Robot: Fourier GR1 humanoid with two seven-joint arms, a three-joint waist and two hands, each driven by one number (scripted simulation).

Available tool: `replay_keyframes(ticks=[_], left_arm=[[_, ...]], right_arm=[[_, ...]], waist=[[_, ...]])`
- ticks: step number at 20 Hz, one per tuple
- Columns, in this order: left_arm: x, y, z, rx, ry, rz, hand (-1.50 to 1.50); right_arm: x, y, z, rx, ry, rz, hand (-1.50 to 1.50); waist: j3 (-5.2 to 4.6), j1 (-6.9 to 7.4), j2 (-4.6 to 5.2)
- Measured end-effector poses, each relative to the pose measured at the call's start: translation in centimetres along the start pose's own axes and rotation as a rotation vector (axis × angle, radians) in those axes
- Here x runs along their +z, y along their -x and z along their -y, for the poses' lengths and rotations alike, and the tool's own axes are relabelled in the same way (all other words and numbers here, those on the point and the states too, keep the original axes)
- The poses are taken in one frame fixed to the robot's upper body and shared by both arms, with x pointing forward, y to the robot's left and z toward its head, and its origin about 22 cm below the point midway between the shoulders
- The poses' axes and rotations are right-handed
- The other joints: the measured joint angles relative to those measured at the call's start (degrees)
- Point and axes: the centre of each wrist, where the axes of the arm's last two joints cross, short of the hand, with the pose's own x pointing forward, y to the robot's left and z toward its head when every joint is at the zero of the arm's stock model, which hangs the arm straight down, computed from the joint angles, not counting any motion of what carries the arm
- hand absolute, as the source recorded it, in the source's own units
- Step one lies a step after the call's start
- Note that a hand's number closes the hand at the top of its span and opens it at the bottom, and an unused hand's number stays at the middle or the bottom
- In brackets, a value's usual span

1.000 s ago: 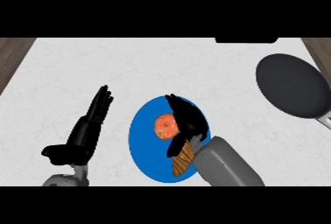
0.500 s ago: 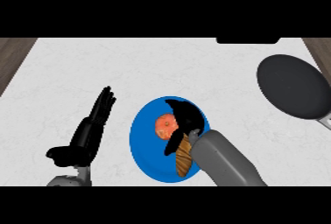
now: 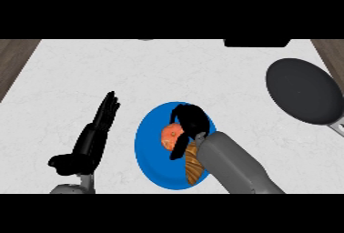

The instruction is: Pick the squash from the plate and place it in the pan

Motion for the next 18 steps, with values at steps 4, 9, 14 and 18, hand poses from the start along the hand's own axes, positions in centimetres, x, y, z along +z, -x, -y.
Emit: replay_keyframes(ticks=[4, 9, 14, 18], left_arm=[[-0.1, -0.3, -0.1, 0.001, -0.005, -0.006, 0.0], [0.0, 0.0, 0.2, 0.004, -0.009, -0.008, 0.0], [0.3, 0.1, -0.4, 0.001, -0.029, -0.015, 0.0], [0.6, 0.5, -0.5, 0.002, -0.038, -0.017, 0.0]], right_arm=[[0.0, 0.0, 0.1, 0.016, 0.06, 0.018, 1.5], [1.4, 0.3, 0.0, 0.013, 0.181, 0.03, 1.5], [5.1, 5.9, 2.3, 0.045, 0.263, 0.048, 1.5], [8.7, 8.4, 4.5, 0.067, 0.402, 0.054, 1.5]], waist=[[0.03, -0.19, 0.02], [0.12, -0.78, 0.33], [0.16, -1.75, 0.3], [0.14, -2.3, 0.28]])
